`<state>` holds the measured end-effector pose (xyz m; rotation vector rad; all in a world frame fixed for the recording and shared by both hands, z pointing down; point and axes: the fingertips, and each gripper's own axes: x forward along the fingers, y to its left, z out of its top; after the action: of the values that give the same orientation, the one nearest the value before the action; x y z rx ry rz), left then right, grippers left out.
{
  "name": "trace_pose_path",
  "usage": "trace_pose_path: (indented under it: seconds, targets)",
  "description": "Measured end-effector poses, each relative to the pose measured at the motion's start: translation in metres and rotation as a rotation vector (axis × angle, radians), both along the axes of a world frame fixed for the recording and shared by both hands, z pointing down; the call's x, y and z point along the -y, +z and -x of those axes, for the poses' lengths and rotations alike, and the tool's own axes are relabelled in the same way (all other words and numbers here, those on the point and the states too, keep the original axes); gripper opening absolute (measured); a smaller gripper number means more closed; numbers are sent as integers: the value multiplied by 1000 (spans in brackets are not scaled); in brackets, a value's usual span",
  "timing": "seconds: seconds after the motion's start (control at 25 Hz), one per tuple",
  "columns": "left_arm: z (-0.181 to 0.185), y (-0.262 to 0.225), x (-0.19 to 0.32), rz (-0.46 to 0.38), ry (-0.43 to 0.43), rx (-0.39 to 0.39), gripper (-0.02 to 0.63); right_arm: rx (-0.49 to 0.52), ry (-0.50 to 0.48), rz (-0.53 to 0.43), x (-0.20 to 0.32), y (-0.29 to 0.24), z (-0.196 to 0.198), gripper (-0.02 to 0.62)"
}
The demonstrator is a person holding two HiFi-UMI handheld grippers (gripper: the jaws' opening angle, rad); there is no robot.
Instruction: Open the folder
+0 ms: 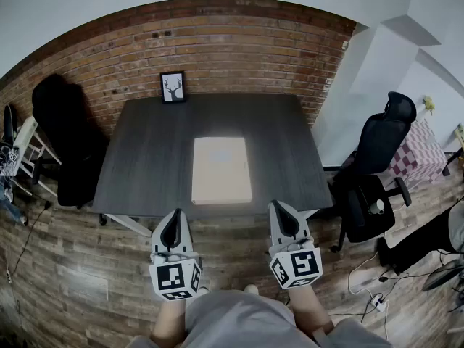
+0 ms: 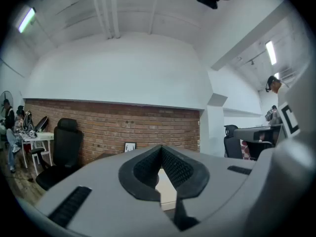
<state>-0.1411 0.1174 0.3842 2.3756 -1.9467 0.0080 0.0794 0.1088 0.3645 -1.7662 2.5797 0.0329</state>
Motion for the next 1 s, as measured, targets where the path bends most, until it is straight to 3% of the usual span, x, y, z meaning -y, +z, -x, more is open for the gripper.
trace_pose_path:
  seconds: [1.0]
  targets:
    - [-26,7,-20,40,-37,35,2,-6,-57,3,-20,5,-20,-2]
